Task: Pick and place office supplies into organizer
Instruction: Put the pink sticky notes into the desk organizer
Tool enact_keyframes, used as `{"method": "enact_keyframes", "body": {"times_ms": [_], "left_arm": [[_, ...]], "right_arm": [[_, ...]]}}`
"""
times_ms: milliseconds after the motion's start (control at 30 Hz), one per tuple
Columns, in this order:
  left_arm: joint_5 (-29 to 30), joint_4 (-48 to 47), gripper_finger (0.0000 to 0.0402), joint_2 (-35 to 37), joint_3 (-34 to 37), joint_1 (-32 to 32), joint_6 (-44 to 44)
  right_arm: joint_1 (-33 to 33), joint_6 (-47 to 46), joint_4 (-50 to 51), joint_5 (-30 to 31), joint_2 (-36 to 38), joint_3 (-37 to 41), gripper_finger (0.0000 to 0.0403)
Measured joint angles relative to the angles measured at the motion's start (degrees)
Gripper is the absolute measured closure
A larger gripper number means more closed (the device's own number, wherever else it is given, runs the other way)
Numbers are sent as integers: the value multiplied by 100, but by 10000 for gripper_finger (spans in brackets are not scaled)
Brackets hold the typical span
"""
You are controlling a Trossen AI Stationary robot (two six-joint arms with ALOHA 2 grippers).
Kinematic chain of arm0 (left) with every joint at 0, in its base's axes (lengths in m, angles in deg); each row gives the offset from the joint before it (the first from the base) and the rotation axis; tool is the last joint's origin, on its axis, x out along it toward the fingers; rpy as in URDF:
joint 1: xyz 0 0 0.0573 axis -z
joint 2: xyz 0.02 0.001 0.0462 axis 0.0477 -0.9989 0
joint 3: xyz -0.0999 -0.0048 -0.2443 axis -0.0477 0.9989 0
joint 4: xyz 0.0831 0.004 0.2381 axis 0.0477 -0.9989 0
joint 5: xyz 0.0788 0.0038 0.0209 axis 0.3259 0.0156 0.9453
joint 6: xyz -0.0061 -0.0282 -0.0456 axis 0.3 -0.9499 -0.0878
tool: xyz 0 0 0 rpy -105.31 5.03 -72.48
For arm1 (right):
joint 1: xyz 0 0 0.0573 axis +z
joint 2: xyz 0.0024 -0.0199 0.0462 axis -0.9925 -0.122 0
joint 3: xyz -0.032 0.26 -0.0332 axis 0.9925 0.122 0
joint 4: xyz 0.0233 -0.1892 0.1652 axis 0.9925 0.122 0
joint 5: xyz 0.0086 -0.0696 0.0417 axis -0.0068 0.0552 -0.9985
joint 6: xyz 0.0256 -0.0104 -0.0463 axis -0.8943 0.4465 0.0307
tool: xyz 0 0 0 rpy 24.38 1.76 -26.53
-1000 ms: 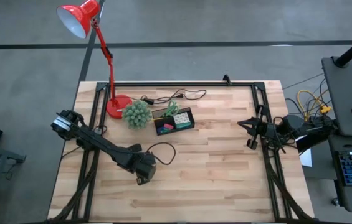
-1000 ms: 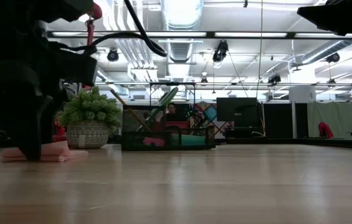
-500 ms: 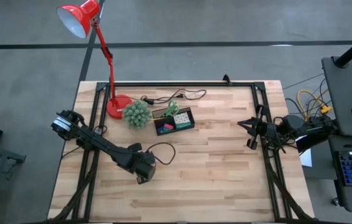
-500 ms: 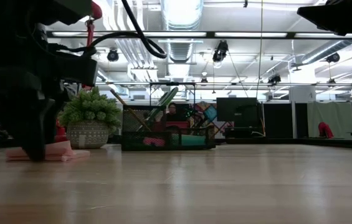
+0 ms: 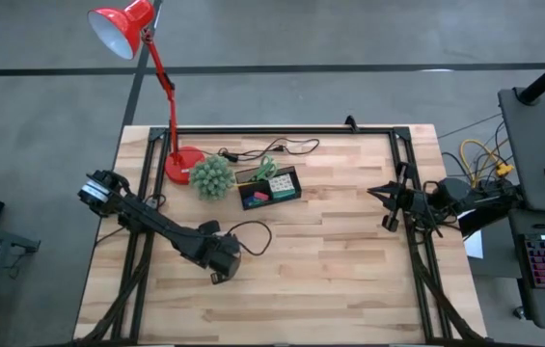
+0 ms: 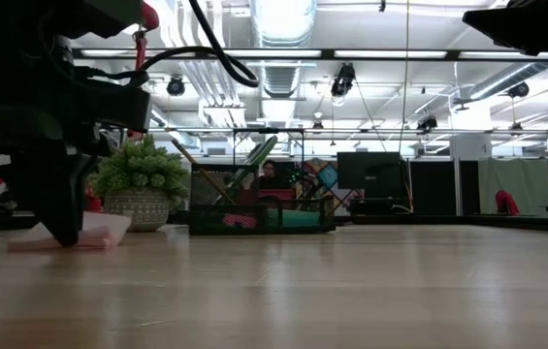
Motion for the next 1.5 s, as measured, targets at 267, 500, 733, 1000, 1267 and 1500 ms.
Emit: {"method": "enact_keyframes", "body": {"times_ms": [267,500,733,1000,1267,1500], "left_arm": [[-129,-144,401,187,-38,-7,173],[-167,-105,401,341,-184,-8,324],[-146,-51,401,538,-356,-92,275],[47,145,401,562,-815,-348,36],[296,1500,401,557,-1299,-774,1122],[334,2444,401,557,-1443,-1432,2162]], "right_arm": [[-1,0,-1,0,0,-1,394],[-2,0,-1,0,0,-1,394],[0,0,-1,0,-2,-1,394],[-1,0,-1,0,-2,-1,394],[-2,-2,1,0,-2,-1,394],[0,-2,0,0,-2,-1,394]]}}
